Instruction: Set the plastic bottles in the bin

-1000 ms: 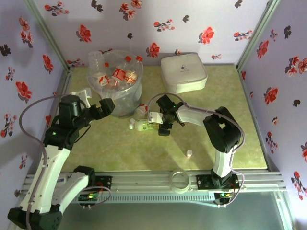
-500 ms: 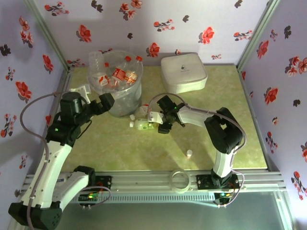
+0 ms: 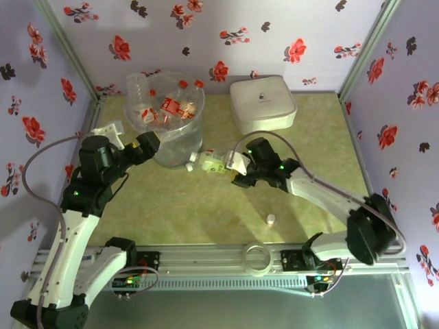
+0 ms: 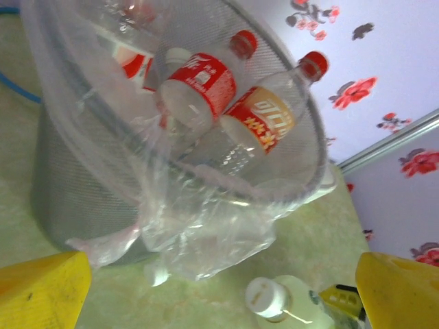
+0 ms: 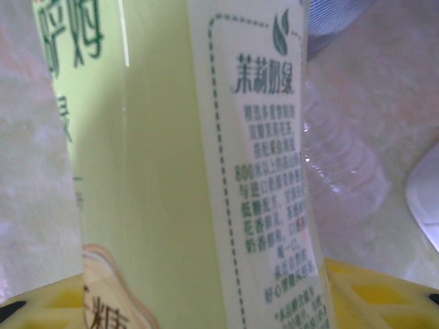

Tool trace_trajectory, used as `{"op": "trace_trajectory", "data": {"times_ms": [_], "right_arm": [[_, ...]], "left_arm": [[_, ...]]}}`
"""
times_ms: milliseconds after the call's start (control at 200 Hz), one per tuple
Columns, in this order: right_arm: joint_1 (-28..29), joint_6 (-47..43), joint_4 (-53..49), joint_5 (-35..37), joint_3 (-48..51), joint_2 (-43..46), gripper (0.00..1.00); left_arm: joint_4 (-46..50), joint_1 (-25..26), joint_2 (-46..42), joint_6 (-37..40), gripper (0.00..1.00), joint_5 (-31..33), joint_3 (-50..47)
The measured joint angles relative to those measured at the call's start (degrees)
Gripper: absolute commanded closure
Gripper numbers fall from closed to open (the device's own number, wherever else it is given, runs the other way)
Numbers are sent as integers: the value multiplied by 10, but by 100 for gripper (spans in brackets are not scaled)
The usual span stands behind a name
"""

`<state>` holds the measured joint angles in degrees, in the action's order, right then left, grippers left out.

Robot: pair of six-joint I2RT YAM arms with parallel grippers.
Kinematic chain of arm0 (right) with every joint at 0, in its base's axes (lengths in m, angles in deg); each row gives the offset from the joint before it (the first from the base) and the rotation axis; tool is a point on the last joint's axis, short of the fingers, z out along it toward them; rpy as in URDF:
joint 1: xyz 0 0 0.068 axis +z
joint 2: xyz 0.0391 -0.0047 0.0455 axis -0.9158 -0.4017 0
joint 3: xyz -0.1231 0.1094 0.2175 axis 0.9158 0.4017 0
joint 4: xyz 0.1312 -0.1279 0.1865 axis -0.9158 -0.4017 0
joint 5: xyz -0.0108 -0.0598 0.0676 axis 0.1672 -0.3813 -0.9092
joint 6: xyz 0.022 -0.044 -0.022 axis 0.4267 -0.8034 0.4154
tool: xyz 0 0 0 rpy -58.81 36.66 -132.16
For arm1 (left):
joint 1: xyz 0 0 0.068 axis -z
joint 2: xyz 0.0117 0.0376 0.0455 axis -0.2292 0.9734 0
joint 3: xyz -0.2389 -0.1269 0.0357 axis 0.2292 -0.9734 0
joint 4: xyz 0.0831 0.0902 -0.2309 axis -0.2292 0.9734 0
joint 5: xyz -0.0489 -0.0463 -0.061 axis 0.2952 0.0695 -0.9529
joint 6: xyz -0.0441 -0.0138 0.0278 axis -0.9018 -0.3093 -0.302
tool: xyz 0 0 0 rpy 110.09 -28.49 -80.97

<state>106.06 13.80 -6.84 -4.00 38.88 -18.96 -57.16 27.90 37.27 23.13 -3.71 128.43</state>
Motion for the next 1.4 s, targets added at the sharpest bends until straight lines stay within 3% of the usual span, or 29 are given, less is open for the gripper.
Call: {"op": "trace_trajectory", "data": {"times_ms": [115, 245, 415, 595, 830, 1395], "right_arm": [[-1, 82, 39, 5, 35, 82, 40], [-1, 214, 110, 38, 40, 132, 40], [3, 370, 227, 75, 68, 145, 40], [33, 443, 280, 88, 75, 123, 40], [45, 498, 320, 102, 76, 96, 39], [50, 525, 337, 96, 77, 97, 37]], "left_arm": [[-40, 16, 4, -16, 0, -10, 0], [-81, 70, 28, -16, 0, -1, 5], [-143, 187, 98, -13, 0, 30, 28], [-227, 277, 212, -12, 0, 41, 49], [-306, 292, 301, -31, 0, 28, 64], [-345, 316, 351, -38, 0, -27, 105]]}}
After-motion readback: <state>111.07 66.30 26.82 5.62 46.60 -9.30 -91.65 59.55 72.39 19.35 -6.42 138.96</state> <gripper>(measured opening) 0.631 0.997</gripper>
